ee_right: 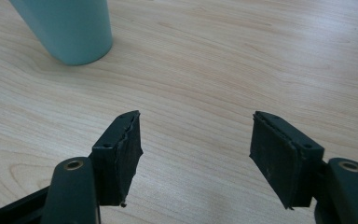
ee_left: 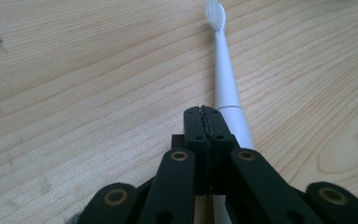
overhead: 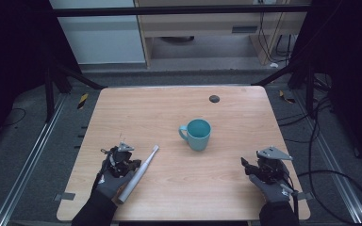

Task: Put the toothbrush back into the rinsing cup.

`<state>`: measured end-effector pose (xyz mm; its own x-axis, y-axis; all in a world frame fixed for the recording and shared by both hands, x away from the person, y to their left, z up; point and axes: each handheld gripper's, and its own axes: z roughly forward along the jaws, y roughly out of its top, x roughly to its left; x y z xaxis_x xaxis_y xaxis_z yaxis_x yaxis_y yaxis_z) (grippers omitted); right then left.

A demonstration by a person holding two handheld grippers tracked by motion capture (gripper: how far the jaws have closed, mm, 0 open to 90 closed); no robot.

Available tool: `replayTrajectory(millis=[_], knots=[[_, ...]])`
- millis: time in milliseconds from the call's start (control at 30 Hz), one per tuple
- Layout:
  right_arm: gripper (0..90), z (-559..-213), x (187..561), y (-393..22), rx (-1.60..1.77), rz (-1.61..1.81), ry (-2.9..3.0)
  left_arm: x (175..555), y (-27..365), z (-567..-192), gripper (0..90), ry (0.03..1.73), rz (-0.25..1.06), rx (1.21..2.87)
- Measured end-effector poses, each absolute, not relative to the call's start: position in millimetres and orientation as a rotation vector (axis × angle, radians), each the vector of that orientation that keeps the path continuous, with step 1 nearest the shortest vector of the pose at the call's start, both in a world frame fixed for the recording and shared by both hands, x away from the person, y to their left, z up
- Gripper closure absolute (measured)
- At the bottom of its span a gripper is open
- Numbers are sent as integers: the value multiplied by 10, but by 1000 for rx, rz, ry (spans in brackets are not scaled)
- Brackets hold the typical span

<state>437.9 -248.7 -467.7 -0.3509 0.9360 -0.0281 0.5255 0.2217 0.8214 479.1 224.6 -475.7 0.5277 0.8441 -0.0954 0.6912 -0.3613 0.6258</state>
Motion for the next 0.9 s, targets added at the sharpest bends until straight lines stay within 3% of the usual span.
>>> replayTrajectory(millis=[200, 533, 900], knots=[[335, -4674, 4377, -2490, 1342, 1006, 1966, 4771, 2329, -4670, 885, 1225, 332, 2114], [330, -4683, 4358, -2524, 1349, 1010, 1960, 4614, 2549, -4380, 718, 1162, 325, 2070], [323, -4684, 4366, -2520, 1344, 996, 1966, 4449, 2531, -4255, 513, 1084, 302, 2160]])
